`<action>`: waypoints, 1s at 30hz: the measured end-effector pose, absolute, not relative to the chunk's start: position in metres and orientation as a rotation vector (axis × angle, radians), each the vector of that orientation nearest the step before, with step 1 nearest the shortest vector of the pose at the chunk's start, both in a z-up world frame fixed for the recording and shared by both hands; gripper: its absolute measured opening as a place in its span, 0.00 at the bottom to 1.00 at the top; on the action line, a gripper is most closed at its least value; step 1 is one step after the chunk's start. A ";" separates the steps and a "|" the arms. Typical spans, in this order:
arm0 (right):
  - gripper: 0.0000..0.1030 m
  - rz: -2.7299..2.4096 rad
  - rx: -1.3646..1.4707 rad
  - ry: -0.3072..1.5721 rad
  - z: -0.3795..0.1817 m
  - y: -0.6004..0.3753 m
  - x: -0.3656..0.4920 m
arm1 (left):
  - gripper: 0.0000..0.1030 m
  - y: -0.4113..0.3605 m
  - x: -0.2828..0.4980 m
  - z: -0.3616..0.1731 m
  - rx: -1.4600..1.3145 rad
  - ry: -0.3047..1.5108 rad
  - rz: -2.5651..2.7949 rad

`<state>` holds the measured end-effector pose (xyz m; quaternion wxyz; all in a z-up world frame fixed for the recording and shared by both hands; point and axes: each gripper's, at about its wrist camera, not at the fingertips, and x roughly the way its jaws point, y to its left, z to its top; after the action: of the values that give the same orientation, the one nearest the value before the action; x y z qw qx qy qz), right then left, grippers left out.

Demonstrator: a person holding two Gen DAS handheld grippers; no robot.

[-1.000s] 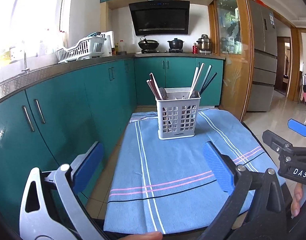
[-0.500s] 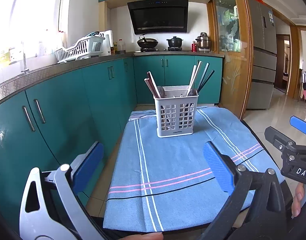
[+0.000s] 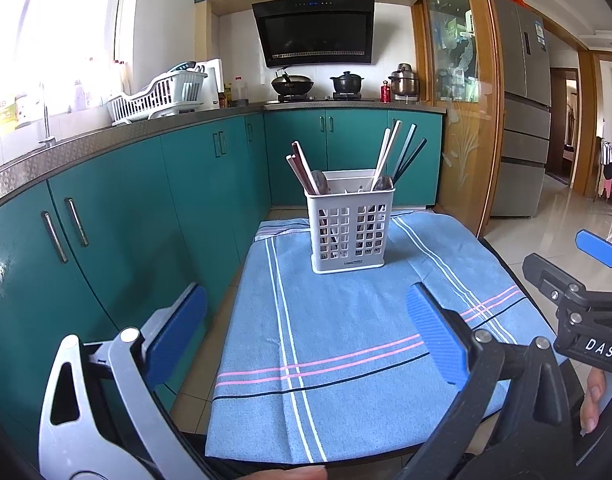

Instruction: Organize utensils

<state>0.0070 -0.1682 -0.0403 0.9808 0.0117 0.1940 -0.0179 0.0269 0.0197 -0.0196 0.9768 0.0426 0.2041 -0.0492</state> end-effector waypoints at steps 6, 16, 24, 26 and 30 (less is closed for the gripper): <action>0.97 -0.037 0.022 0.392 -0.040 -0.168 0.007 | 0.96 0.021 0.027 -0.020 0.087 0.413 -0.098; 0.97 -0.034 0.025 0.389 -0.040 -0.168 0.008 | 0.96 0.021 0.026 -0.021 0.094 0.412 -0.101; 0.97 -0.035 0.024 0.387 -0.041 -0.168 0.006 | 0.96 0.020 0.026 -0.022 0.094 0.413 -0.102; 0.97 -0.036 0.024 0.388 -0.041 -0.167 0.006 | 0.96 0.019 0.026 -0.022 0.095 0.415 -0.104; 0.97 -0.036 0.025 0.387 -0.041 -0.167 0.006 | 0.96 0.019 0.026 -0.023 0.096 0.416 -0.104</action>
<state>0.0061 -0.1674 -0.0411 0.9810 0.0126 0.1925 -0.0181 0.0256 0.0188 -0.0227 0.9759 0.0476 0.2064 -0.0518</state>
